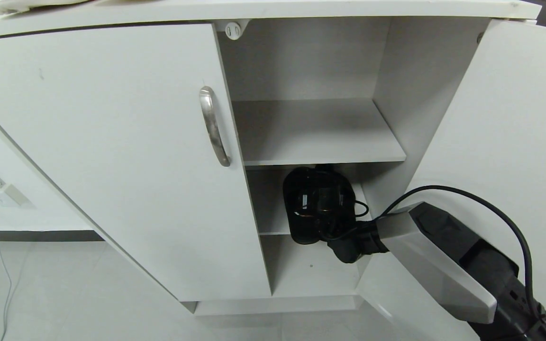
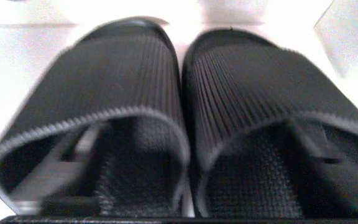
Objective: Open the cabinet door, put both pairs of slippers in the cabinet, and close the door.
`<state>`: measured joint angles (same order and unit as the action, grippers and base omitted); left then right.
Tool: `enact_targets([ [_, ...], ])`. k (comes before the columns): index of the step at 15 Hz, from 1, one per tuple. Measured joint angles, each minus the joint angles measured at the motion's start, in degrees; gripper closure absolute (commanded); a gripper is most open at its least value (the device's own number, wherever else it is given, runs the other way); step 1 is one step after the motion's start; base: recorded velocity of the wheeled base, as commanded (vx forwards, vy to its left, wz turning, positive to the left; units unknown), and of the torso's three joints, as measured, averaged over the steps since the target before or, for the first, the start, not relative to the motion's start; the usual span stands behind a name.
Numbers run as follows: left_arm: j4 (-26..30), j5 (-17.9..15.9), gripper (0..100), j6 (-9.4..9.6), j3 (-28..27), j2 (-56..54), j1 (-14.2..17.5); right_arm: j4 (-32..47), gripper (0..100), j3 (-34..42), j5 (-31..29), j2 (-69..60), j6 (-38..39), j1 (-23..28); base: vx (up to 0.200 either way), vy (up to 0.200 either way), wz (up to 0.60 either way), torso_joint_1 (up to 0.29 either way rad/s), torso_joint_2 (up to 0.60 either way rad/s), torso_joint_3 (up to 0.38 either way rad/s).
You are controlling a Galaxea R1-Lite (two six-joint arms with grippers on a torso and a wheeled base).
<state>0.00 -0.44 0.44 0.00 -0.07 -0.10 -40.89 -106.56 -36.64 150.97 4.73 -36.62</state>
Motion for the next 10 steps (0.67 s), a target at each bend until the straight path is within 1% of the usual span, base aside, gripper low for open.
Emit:
enact_targets([
  [2, 0.0, 0.0, 100, 0.0, 0.0, 0.0, 0.0, -1.26, 0, 3.47, 0.0, -1.44, -0.05, -0.21, 0.0, 0.0, 0.0, 0.0, 0.0, 0.0],
  [5, 0.0, 0.0, 100, 0.0, 0.0, 0.0, 0.0, -5.78, 0, 13.57, 0.0, -6.03, -0.22, -1.0, 0.0, 0.0, 0.0, 0.0, 0.0, 0.0],
  [8, 0.0, 0.04, 100, 0.11, 0.0, 0.0, 0.0, -11.41, 0, 28.28, 0.02, -13.26, -0.22, -2.65, 0.0, 0.0, 0.0, 0.0, 0.0, 0.0],
  [10, -0.02, 0.0, 100, 0.24, 0.0, 0.0, 0.0, -16.9, 0, 42.29, 0.33, -19.02, -0.13, -4.28, 0.0, 0.0, 0.0, 0.0, 0.0, 0.0],
])
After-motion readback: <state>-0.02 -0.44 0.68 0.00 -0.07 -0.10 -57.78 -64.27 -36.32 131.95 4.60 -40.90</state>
